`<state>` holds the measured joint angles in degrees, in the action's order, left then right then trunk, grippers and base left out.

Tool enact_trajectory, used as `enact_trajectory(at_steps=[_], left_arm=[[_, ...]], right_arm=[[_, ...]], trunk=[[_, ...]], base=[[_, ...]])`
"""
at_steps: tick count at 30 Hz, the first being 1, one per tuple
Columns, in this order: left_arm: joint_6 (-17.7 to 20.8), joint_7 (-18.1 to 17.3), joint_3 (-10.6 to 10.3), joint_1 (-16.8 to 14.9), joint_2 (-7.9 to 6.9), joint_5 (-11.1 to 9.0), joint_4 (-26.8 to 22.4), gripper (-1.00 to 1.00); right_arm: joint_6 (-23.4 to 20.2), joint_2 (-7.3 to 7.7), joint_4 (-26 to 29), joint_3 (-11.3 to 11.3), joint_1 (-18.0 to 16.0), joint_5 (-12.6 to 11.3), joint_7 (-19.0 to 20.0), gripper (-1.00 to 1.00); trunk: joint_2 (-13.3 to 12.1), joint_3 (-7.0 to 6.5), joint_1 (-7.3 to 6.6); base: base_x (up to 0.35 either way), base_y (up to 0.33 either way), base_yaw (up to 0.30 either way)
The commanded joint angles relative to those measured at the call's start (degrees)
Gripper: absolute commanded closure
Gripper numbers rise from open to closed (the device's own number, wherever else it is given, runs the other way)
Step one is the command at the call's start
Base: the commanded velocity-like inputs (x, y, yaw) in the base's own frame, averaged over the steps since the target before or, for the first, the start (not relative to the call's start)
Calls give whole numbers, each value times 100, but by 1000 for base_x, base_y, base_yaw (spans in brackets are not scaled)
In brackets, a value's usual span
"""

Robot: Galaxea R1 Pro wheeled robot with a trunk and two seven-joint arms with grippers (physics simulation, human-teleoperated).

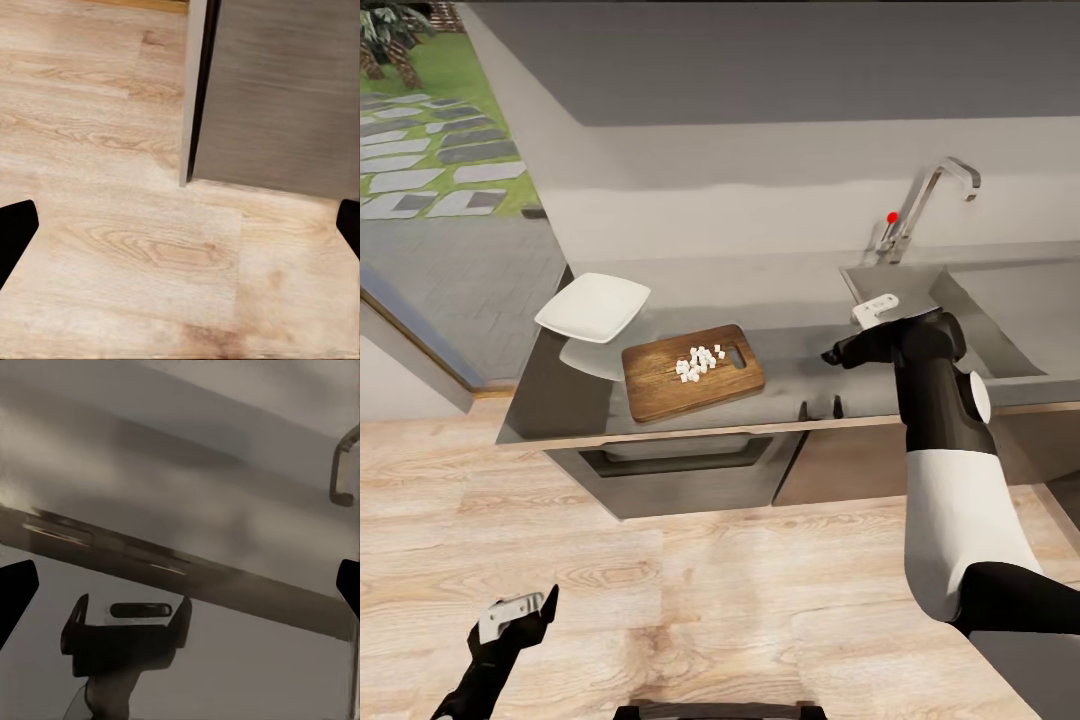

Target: In the kitchen, take the Vidalia onion out of the sink, dice it on the chopping board with the paring knife, put the diced onion into the bowl on the countertop, then place both the paring knife and the chopping board into the sink.

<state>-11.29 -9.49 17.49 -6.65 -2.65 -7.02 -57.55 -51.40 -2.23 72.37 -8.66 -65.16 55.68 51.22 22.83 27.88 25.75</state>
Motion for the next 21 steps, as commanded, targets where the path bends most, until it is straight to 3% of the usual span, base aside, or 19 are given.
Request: enact_trajectory(at_steps=[1,3,7,11,13,17,21], left_arm=[[9,-53,10,-3,3,-62,116,-100],[20,-53,5,-3,21,-62,323,-100],[54,-44,7,-3,201,-63,723,-100],[5,-49,9,-3,298,-54,1637,-100],[-308,29,16,-3,358,-44,2063,-100],[-1371,218,49,-3,377,-100,2480,-100],[-1833,240,85,-3,376,-128,2943,-100]], right_arm=[[-1,-19,2,-13,-6,57,57,-100],[4,-32,-1,-13,-6,57,54,-100],[7,-40,-3,-13,-6,57,-28,-100],[7,-41,-12,-13,-6,57,-54,-100],[8,-42,-39,-13,-6,57,-57,-100],[8,-44,-89,-13,-6,57,-59,-100],[8,-48,-98,-13,-6,57,-59,-100]], trunk=[[9,8,3],[9,8,3],[9,8,3],[9,8,3],[9,8,3],[9,8,3],[9,8,3]], base=[[0,0,0],[0,0,0],[0,0,0],[0,0,0],[0,0,0],[0,0,0],[0,0,0]])
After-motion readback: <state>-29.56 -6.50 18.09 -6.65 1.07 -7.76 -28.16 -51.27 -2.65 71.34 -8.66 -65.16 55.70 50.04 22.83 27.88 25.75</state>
